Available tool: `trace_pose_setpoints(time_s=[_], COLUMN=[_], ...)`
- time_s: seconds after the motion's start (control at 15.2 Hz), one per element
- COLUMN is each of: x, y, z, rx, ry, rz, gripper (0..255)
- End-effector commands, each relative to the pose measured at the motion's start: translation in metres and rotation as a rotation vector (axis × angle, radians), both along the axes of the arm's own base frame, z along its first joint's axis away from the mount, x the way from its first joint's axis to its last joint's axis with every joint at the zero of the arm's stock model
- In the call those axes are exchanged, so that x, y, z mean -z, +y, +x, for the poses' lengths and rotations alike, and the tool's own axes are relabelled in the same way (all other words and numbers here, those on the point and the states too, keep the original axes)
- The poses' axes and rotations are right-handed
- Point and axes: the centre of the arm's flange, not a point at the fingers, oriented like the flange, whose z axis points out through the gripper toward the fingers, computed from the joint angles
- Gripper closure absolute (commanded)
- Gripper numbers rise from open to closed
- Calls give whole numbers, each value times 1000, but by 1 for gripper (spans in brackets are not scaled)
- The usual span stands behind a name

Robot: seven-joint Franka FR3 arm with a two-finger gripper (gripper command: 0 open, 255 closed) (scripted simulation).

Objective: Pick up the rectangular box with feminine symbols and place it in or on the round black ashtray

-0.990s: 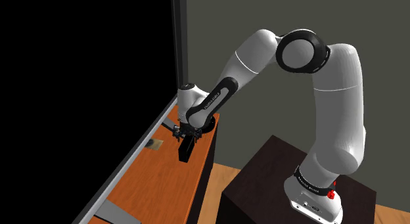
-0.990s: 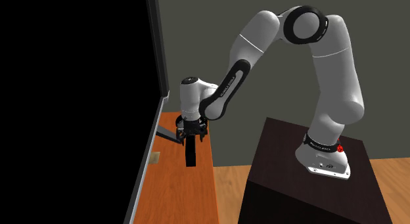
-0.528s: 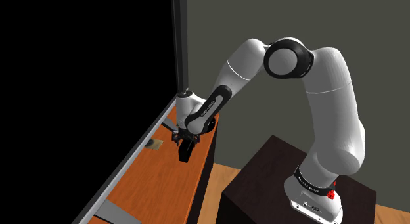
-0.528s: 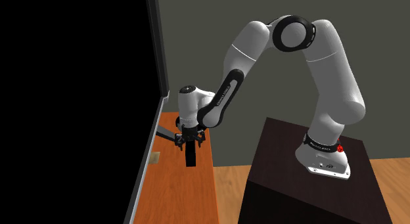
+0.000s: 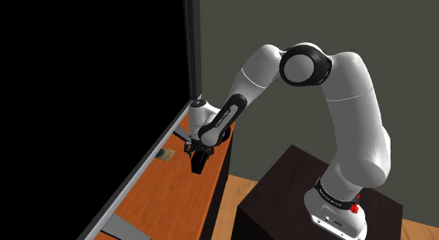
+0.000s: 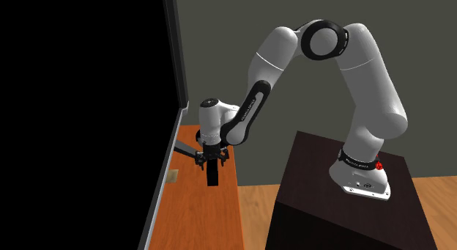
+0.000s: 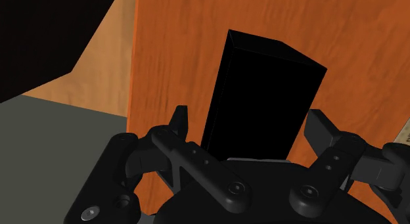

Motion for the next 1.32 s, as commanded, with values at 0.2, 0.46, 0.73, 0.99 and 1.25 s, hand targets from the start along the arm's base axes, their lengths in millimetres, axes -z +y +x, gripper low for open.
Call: trace_pose_setpoints(time_s=[0.2, 0.46, 0.73, 0.99, 1.25], x=[0, 0, -5, -26, -47], y=[0, 0, 0, 0, 0], z=[0, 0, 0, 0, 0], rx=[0, 0, 0, 0, 0], ry=[0, 0, 0, 0, 0], rz=[0, 0, 0, 0, 0], gripper=[255, 255, 255, 255, 255])
